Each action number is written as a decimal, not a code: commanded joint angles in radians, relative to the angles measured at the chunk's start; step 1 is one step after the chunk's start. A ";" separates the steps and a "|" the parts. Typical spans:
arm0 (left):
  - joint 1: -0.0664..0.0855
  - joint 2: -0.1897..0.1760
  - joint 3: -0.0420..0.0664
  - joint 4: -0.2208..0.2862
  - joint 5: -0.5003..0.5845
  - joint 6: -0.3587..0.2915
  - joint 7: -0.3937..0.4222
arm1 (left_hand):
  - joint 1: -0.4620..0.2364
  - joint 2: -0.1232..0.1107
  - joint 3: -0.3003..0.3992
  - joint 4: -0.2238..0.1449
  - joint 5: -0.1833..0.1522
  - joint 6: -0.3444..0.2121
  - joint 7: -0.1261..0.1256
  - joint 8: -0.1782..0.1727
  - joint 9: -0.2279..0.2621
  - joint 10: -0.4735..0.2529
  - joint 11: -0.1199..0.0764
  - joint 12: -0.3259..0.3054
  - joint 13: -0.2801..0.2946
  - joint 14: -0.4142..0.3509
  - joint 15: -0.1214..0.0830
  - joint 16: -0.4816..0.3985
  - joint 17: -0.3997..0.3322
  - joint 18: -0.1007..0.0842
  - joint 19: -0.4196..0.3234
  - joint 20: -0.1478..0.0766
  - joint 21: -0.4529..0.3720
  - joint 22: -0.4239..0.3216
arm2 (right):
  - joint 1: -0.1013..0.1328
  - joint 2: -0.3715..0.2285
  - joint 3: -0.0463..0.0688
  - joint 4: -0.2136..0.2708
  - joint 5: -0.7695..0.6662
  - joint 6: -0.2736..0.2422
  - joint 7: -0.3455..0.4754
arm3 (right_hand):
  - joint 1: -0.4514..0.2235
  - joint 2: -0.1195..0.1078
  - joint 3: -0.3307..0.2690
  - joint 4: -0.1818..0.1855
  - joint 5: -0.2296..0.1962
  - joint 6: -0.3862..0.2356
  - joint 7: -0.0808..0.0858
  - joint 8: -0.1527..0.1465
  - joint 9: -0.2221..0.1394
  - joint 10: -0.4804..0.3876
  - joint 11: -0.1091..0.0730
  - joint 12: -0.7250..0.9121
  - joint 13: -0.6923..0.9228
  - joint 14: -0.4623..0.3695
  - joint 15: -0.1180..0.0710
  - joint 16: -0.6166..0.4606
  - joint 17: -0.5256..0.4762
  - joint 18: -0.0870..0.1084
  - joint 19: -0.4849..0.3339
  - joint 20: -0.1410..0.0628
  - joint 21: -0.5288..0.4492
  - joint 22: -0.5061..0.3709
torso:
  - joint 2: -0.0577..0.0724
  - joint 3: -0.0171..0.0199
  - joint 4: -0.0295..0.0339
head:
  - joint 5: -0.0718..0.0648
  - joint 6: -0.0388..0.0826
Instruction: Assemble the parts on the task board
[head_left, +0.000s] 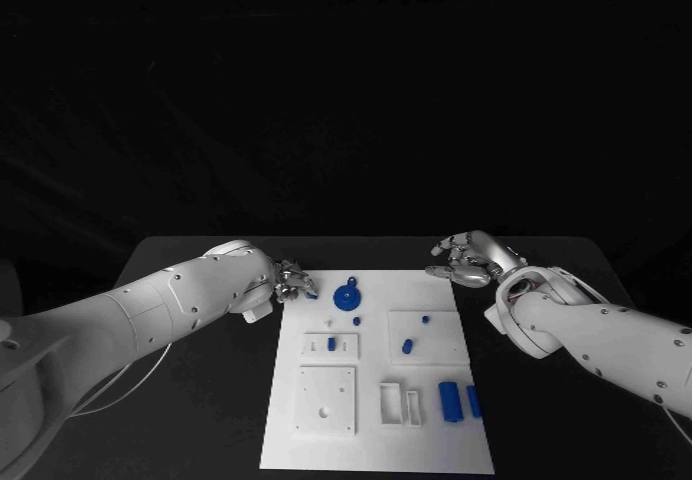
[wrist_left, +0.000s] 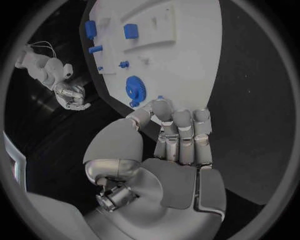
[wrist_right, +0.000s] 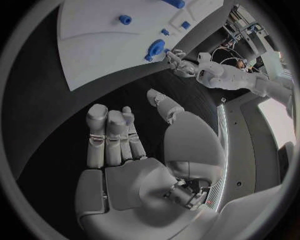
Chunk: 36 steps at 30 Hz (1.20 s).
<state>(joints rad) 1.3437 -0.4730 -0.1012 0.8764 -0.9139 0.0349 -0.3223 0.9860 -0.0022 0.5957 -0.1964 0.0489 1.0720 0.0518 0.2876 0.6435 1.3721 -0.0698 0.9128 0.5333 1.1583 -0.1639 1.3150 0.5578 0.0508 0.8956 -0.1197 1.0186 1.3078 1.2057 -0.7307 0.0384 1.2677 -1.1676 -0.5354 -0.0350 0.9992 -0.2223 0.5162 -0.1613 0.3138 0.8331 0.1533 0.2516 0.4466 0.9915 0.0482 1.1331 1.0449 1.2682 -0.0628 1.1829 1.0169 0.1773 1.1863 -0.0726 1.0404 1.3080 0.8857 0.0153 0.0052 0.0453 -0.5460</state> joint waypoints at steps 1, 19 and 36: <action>0.001 -0.027 0.000 0.056 0.049 -0.053 0.000 | -0.010 0.001 0.011 -0.002 0.015 0.038 -0.015 0.012 0.009 0.003 -0.006 0.002 -0.001 0.003 -0.010 0.005 -0.002 -0.009 0.009 -0.127 0.005 0.011 | 0.000 -0.003 0.000 0.002 -0.001 0.015 0.006 | -0.011 0.002 -0.003 0.002 0.003 0.000 0.007 0.005 -0.001 -0.004 -0.002 0.005 -0.001 0.000 -0.002 -0.003 -0.001 0.085 0.003 -0.007 -0.004 0.013 | -0.001 -0.0005 0.0015 | 0.002 0.000; -0.013 -0.254 -0.029 0.441 0.044 -0.238 0.014 | -0.043 -0.058 0.041 -0.035 0.181 0.124 -0.048 0.061 0.011 0.044 -0.038 0.024 0.006 0.051 -0.033 0.034 -0.001 -0.003 0.055 -0.144 0.027 0.015 | -0.003 -0.002 0.000 -0.022 0.005 0.018 0.011 | -0.014 0.002 -0.004 0.004 0.010 0.000 0.007 0.005 -0.002 -0.004 -0.002 0.006 -0.003 0.000 -0.002 -0.003 -0.001 0.085 0.003 -0.007 -0.004 0.013 | -0.021 -0.0002 0.0231 | 0.004 -0.015; -0.060 -0.304 -0.106 0.567 -0.088 -0.352 0.016 | -0.050 -0.064 0.044 -0.038 0.240 0.161 -0.065 0.089 0.018 0.049 -0.054 0.071 0.027 0.075 -0.046 0.065 0.011 0.003 0.079 -0.153 0.048 0.018 | -0.019 0.000 0.000 -0.033 0.006 0.020 0.013 | -0.016 0.003 -0.005 0.007 0.027 -0.001 0.007 0.005 -0.002 -0.005 -0.002 0.007 -0.006 0.000 -0.002 -0.003 -0.001 0.085 0.003 -0.007 -0.005 0.014 | -0.040 0.0003 0.0327 | 0.004 -0.044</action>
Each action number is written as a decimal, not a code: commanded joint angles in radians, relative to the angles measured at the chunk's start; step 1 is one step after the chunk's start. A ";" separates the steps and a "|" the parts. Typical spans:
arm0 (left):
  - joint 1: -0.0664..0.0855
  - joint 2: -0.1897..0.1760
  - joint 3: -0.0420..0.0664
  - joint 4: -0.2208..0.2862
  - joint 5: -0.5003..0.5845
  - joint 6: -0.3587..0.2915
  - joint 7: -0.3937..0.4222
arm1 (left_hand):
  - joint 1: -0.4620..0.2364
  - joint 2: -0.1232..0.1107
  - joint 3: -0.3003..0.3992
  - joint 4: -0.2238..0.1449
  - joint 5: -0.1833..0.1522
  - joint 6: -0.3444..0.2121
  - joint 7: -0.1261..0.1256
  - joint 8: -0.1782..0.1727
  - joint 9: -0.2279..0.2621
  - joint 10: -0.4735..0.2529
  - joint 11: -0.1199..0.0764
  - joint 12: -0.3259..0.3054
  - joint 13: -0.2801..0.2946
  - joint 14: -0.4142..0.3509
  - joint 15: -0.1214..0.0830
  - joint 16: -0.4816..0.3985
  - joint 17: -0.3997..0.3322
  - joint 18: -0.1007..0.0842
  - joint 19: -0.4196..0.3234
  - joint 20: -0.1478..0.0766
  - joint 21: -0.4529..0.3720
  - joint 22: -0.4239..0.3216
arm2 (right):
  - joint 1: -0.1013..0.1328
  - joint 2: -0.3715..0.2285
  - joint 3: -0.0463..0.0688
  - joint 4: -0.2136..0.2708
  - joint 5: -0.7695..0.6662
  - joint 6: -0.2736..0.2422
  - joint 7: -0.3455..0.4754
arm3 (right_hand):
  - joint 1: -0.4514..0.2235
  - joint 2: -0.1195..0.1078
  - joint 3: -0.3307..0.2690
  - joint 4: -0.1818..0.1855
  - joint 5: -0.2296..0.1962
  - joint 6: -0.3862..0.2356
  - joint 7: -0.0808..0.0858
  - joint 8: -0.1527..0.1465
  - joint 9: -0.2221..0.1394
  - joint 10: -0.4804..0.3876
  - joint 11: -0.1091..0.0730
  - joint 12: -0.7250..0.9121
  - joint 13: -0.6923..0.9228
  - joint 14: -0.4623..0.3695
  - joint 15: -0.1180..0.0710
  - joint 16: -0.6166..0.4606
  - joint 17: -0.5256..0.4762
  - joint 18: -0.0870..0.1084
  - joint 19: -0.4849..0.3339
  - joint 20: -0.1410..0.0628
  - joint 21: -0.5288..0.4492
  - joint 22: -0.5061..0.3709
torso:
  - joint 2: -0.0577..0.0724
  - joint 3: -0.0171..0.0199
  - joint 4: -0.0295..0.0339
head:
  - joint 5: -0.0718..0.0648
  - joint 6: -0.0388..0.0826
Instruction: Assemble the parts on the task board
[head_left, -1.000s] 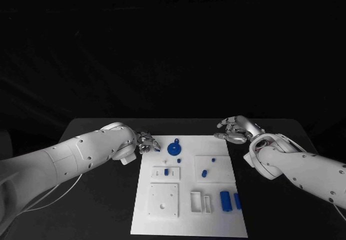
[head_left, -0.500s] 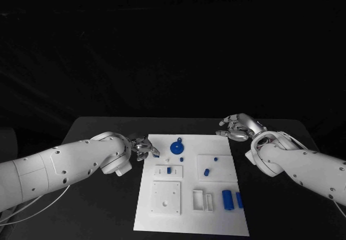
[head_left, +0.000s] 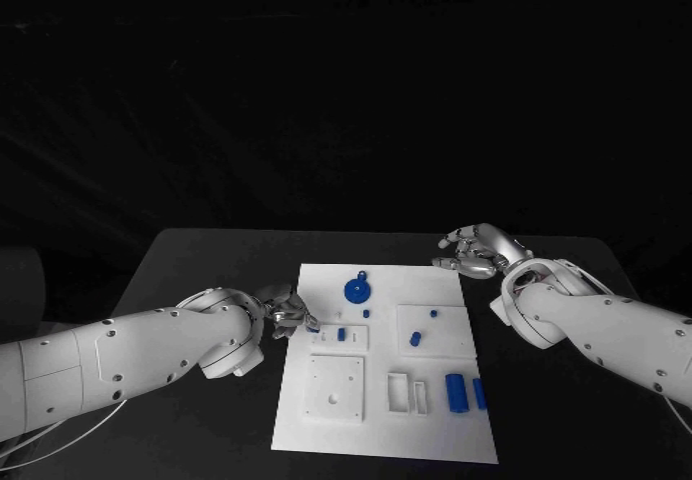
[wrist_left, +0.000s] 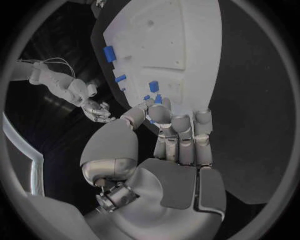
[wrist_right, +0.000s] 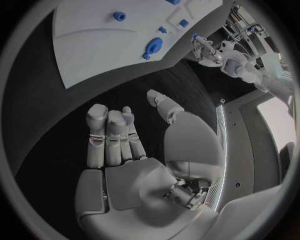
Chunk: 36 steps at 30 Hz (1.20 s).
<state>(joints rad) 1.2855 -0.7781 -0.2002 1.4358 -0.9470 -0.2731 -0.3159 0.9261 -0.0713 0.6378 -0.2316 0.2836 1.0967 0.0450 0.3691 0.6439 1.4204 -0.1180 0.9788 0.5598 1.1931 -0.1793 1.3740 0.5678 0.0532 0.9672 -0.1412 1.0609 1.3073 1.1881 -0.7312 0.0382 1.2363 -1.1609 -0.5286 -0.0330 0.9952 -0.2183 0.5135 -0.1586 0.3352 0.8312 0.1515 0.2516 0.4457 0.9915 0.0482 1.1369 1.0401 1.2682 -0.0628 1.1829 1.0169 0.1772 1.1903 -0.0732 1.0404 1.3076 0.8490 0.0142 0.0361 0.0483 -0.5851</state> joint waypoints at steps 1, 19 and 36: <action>-0.002 0.004 -0.011 0.008 -0.056 -0.043 0.011 | 0.010 0.006 0.002 -0.003 0.005 0.137 -0.058 0.008 0.018 0.001 -0.007 0.006 0.002 0.041 -0.031 0.007 0.001 0.001 0.007 -0.131 0.007 0.018 | -0.002 0.001 0.000 -0.001 -0.001 0.014 0.011 | -0.012 -0.001 -0.002 0.005 0.006 0.001 0.009 0.005 -0.002 -0.005 -0.002 0.004 -0.001 0.000 -0.002 -0.003 -0.001 0.085 -0.001 -0.007 -0.005 0.014 | -0.003 0.0014 0.0014 | 0.001 -0.005; -0.025 0.060 -0.031 -0.041 -0.091 -0.052 -0.012 | 0.003 0.008 0.001 0.000 0.004 0.141 -0.061 0.014 0.019 -0.001 -0.009 0.019 0.006 0.043 -0.030 0.014 0.004 0.002 0.009 -0.132 0.011 0.018 | -0.003 0.001 0.000 0.003 0.002 0.014 0.012 | -0.013 0.000 -0.003 0.005 0.012 0.001 0.009 0.005 -0.002 -0.006 -0.002 0.004 -0.002 0.000 -0.002 -0.004 -0.001 0.085 -0.001 -0.007 -0.006 0.015 | 0.001 0.0021 -0.0018 | -0.004 -0.007; -0.025 0.087 -0.031 -0.071 -0.112 -0.031 -0.035 | -0.002 0.014 0.002 0.004 0.001 0.140 -0.061 0.016 0.019 -0.003 -0.009 0.023 0.007 0.043 -0.031 0.015 0.004 0.002 0.009 -0.132 0.013 0.018 | -0.003 0.001 0.000 0.003 0.002 0.014 0.013 | -0.014 0.000 -0.003 0.006 0.014 0.000 0.009 0.005 -0.002 -0.006 -0.002 0.004 -0.003 0.000 -0.002 -0.004 -0.001 0.085 -0.001 -0.007 -0.006 0.015 | 0.000 0.0005 0.0013 | -0.010 -0.011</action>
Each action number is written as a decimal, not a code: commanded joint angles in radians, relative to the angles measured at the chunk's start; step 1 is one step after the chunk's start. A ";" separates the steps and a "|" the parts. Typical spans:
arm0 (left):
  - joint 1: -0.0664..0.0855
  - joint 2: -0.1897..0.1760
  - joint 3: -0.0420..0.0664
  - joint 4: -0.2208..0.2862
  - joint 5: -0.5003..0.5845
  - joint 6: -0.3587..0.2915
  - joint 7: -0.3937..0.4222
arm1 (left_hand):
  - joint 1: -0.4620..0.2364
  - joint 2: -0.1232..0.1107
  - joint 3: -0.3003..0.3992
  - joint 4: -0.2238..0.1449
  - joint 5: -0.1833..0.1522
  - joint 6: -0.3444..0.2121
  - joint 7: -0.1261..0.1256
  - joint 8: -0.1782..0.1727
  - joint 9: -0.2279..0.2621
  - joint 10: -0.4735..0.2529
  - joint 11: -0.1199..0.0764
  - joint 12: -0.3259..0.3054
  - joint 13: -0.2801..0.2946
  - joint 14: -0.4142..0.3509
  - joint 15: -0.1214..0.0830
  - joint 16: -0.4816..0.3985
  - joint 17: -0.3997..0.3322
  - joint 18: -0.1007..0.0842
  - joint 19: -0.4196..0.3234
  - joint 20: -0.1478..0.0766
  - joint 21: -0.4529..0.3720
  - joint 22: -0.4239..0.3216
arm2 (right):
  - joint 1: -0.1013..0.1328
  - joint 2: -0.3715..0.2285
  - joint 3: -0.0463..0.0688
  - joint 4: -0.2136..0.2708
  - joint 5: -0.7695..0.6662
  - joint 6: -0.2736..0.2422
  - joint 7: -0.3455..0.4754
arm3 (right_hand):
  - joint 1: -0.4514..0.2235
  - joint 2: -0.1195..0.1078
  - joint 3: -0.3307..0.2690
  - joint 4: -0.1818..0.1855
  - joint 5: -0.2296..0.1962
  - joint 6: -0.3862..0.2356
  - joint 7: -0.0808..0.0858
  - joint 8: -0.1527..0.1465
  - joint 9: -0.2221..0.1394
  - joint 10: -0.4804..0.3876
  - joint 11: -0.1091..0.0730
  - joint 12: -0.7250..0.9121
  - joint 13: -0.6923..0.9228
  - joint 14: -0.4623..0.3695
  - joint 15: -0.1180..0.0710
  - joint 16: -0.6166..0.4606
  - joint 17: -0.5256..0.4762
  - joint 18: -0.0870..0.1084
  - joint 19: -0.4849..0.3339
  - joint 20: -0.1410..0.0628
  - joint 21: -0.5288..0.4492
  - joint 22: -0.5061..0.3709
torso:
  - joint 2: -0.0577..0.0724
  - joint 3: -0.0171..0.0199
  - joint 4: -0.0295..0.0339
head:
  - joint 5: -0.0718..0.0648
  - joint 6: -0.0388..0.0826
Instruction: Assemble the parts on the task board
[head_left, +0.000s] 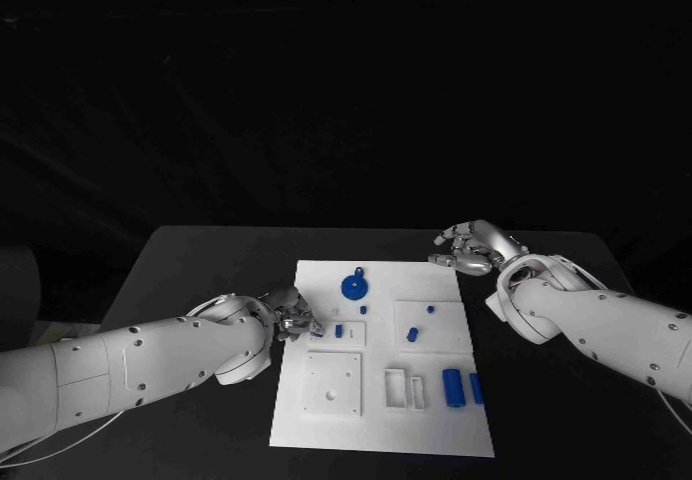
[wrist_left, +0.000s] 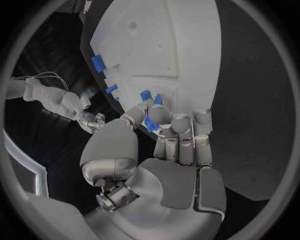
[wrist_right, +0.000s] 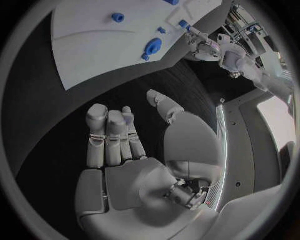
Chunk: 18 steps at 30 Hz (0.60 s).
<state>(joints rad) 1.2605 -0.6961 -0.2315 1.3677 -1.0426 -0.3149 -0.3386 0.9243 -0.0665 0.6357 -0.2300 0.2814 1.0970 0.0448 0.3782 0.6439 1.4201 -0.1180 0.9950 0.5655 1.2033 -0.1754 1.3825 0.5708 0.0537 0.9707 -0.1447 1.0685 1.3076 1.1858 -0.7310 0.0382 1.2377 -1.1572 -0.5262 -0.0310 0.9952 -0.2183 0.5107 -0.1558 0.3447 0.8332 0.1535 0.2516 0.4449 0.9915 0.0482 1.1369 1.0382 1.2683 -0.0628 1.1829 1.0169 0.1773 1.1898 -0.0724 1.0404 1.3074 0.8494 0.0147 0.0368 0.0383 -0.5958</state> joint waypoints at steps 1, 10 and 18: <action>0.000 0.007 0.000 -0.005 -0.016 0.015 -0.016 | 0.000 0.009 0.004 0.002 0.004 0.140 -0.061 0.007 0.019 -0.003 -0.009 0.007 0.001 0.032 -0.035 0.007 0.001 0.001 0.006 -0.128 0.005 0.018 | -0.001 0.001 0.000 0.002 -0.001 0.012 0.011 | -0.014 0.000 -0.001 0.003 0.004 -0.002 0.007 0.005 -0.001 -0.006 -0.002 0.004 -0.001 0.000 -0.002 -0.004 -0.001 0.084 0.000 -0.007 -0.006 0.015 | 0.000 0.0000 -0.0002 | -0.001 0.001; -0.002 0.015 0.000 -0.021 -0.019 0.013 -0.022 | -0.003 0.012 0.004 0.004 0.003 0.140 -0.061 0.007 0.019 -0.004 -0.009 0.008 0.001 0.032 -0.035 0.008 0.001 0.002 0.006 -0.128 0.006 0.018 | -0.001 0.001 0.000 0.001 -0.001 0.012 0.011 | -0.014 0.000 -0.001 0.003 0.005 -0.002 0.007 0.005 -0.001 -0.006 -0.002 0.005 -0.002 0.000 -0.002 -0.004 -0.001 0.084 0.000 -0.007 -0.006 0.015 | -0.001 0.0008 0.0002 | -0.002 -0.002; -0.010 0.027 0.000 -0.029 -0.021 0.020 -0.020 | -0.006 0.015 0.004 0.005 0.002 0.140 -0.061 0.009 0.020 -0.004 -0.009 0.010 0.002 0.032 -0.035 0.009 0.001 0.002 0.006 -0.128 0.007 0.018 | -0.001 0.002 0.000 0.001 -0.001 0.017 0.010 | -0.014 0.001 -0.001 0.003 0.005 -0.002 0.007 0.005 -0.001 -0.006 -0.002 0.005 -0.002 0.000 -0.002 -0.004 -0.001 0.084 0.000 -0.007 -0.006 0.015 | -0.001 0.0010 -0.0004 | -0.002 -0.002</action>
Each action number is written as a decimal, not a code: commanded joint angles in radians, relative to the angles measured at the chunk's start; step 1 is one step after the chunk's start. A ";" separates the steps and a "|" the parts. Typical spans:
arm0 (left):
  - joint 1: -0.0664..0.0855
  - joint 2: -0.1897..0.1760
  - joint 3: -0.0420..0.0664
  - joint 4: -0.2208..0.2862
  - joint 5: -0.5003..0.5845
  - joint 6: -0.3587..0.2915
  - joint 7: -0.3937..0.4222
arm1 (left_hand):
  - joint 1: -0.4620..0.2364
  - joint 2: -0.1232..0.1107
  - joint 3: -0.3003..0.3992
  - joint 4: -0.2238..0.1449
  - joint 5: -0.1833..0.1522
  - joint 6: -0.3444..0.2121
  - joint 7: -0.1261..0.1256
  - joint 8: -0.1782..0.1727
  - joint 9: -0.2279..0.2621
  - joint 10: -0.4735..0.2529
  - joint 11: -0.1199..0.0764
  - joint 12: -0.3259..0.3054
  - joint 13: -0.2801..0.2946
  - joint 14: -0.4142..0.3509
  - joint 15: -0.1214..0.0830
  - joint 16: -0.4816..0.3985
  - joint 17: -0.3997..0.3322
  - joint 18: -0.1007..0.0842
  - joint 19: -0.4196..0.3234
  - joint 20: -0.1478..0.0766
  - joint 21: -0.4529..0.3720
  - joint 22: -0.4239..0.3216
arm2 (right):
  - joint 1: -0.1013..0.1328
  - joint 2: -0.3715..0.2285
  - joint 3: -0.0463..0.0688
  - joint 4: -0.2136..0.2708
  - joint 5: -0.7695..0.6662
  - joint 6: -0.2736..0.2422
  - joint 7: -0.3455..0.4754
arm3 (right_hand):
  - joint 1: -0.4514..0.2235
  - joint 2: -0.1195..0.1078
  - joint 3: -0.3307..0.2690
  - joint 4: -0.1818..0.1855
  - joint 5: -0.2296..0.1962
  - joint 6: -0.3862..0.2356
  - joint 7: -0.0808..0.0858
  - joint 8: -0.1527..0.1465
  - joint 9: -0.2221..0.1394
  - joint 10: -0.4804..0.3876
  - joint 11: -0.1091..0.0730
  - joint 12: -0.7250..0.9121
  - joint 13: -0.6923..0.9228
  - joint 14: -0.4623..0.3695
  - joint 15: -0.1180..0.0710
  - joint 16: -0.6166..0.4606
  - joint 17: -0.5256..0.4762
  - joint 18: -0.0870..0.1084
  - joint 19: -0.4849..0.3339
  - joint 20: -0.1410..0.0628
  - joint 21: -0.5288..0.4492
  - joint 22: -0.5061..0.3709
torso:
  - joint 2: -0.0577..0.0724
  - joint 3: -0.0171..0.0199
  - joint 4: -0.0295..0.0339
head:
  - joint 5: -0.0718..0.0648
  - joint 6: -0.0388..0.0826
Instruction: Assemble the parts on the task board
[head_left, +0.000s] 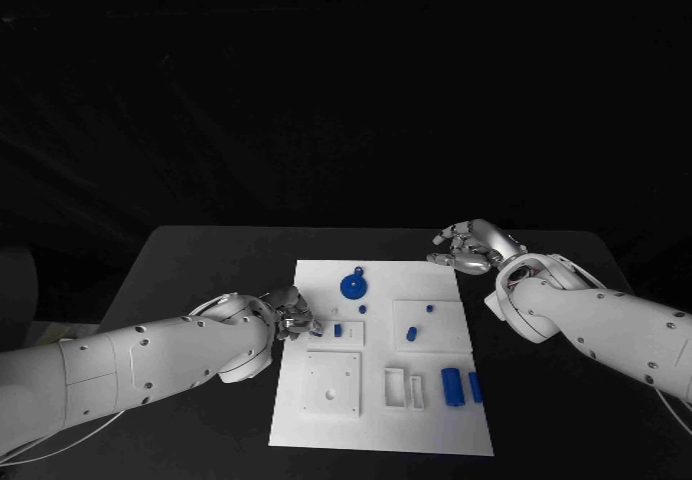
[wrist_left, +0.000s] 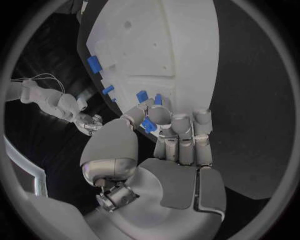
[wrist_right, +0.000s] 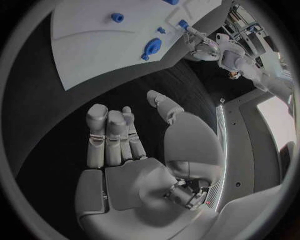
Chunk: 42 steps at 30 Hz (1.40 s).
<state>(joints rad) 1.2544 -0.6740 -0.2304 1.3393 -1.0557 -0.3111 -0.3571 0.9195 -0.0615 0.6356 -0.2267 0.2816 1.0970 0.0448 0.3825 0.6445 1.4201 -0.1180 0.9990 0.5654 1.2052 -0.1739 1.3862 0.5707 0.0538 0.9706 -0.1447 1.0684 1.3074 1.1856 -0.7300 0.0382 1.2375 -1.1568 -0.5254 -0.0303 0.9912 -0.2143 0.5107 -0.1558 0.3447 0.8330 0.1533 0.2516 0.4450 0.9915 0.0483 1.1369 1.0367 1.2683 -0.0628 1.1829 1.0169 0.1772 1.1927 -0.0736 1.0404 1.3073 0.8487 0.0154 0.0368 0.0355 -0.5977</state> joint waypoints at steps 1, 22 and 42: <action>-0.006 0.005 -0.001 -0.001 -0.008 0.024 0.000 | -0.001 0.011 0.004 0.002 0.002 0.140 -0.061 0.004 0.019 -0.004 -0.009 0.006 0.002 0.030 -0.037 0.005 0.001 0.002 0.006 -0.129 0.007 0.018 | -0.001 0.001 0.000 0.001 -0.002 0.017 0.009 | -0.010 -0.003 -0.001 0.003 0.005 -0.002 0.007 0.005 -0.001 -0.006 -0.002 0.005 -0.001 0.000 -0.002 -0.004 -0.001 0.085 -0.003 -0.006 -0.006 0.015 | 0.000 0.0003 -0.0004 | 0.000 0.000; -0.011 0.012 0.001 -0.021 -0.012 0.026 -0.002 | -0.004 0.015 0.005 0.001 -0.003 0.138 -0.061 0.006 0.019 -0.006 -0.010 0.008 0.001 0.030 -0.038 0.005 0.001 0.003 0.005 -0.129 0.008 0.018 | -0.001 -0.001 0.000 0.000 -0.002 0.023 0.009 | -0.011 -0.004 -0.002 0.003 0.006 -0.002 0.007 0.005 -0.002 -0.007 -0.002 0.005 -0.001 0.000 -0.002 -0.004 -0.001 0.085 -0.003 -0.006 -0.006 0.015 | 0.000 -0.0005 0.0000 | -0.004 -0.003; -0.013 -0.002 0.002 -0.004 -0.024 -0.049 0.024 | -0.003 0.018 0.009 -0.004 0.004 0.138 -0.062 0.009 0.020 -0.008 -0.010 0.012 0.001 0.030 -0.039 0.007 0.001 0.004 0.005 -0.129 0.010 0.017 | -0.002 -0.003 0.000 -0.001 -0.002 0.023 0.010 | -0.013 -0.003 -0.004 0.004 0.008 -0.002 0.007 0.005 -0.002 -0.007 -0.002 0.005 -0.002 0.000 -0.002 -0.004 -0.001 0.085 -0.003 -0.006 -0.007 0.015 | 0.000 -0.0011 0.0007 | -0.004 -0.007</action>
<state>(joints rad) 1.2450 -0.6768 -0.2267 1.3354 -1.0666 -0.3257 -0.3414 0.9149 -0.0570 0.6333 -0.2272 0.2838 1.1063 0.0424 0.3868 0.6638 1.4202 -0.1180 1.0066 0.5659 1.2073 -0.1792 1.3862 0.5705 0.0539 0.9705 -0.1446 1.0724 1.3076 1.1847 -0.7320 0.0382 1.2356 -1.1564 -0.5146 -0.0302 0.9873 -0.2185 0.5107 -0.1559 0.3486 0.8317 0.1521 0.2516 0.4443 0.9914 0.0482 1.1369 1.0359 1.2683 -0.0628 1.1829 1.0169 0.1772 1.1881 -0.0745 1.0404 1.3073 0.8486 0.0140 0.0374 0.0297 -0.6037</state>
